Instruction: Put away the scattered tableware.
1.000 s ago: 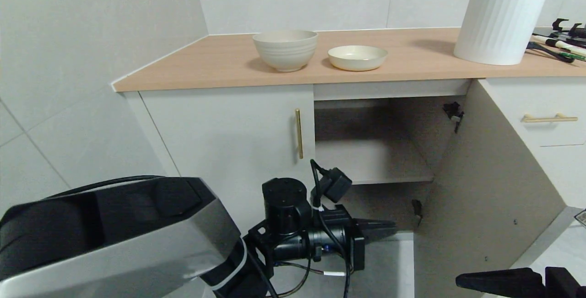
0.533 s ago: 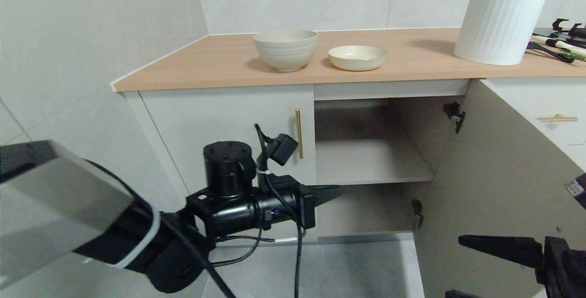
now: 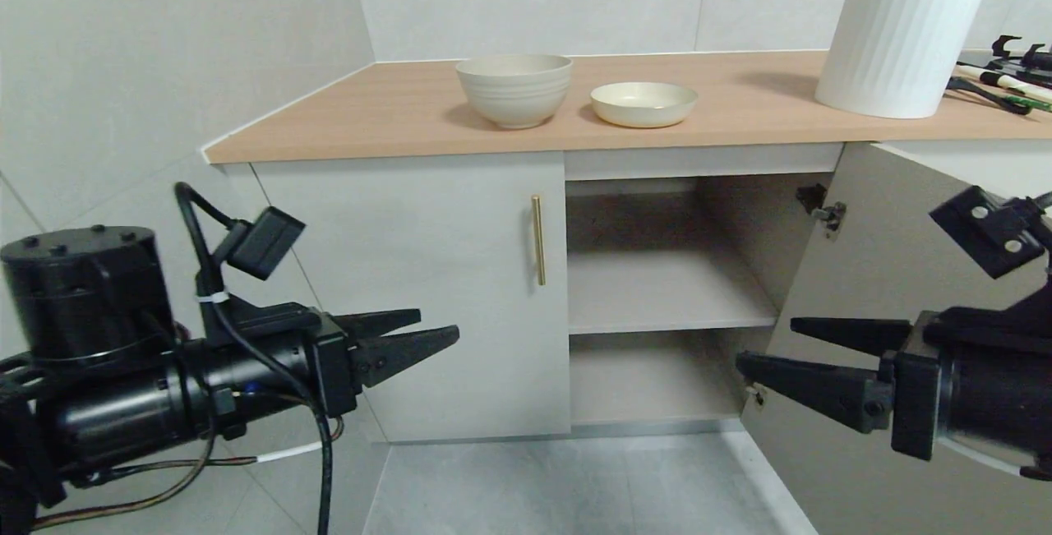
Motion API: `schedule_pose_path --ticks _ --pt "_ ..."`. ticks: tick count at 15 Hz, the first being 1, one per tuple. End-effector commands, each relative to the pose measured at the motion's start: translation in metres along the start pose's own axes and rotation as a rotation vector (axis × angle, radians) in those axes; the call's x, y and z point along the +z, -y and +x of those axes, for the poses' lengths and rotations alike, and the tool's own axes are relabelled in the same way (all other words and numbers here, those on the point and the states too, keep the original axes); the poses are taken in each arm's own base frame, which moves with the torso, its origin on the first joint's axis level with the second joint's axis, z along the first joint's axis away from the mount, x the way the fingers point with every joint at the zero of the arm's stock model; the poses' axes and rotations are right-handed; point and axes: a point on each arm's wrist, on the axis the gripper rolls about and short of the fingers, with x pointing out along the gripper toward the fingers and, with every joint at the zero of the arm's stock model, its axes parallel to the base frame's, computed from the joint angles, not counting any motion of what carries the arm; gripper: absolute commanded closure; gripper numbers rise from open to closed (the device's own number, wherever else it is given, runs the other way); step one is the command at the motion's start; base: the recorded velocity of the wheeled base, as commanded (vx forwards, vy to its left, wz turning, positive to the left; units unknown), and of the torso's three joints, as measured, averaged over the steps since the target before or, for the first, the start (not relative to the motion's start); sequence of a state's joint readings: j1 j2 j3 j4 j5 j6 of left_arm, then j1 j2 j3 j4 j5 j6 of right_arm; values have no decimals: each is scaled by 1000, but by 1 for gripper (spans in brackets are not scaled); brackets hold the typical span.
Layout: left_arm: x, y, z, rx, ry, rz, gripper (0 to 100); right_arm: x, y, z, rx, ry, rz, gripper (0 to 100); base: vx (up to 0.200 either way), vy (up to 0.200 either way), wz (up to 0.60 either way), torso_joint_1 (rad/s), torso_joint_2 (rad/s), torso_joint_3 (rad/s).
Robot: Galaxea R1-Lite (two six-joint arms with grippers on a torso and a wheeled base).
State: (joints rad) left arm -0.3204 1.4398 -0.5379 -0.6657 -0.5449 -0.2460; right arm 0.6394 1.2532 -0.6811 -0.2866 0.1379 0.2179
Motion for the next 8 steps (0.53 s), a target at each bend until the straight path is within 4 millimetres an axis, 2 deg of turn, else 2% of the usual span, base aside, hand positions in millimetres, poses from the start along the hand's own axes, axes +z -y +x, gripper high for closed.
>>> schedule_pose_path --ticks 1,3,6,8 --pt "13 12 -28 21 98 45 0 10 3 14 -18 -22 9 0 0 0 0 0 0 0" --pt "14 15 -40 68 130 51 0 8 4 15 -18 -37 14 0 0 0 0 0 0 0" --pt "11 13 -41 121 119 32 0 4 6 17 -29 -58 22 0 0 0 0 0 0 0" --pt "15 12 -45 154 150 41 0 1 6 14 -37 -78 25 0 0 0 0 0 0 0"
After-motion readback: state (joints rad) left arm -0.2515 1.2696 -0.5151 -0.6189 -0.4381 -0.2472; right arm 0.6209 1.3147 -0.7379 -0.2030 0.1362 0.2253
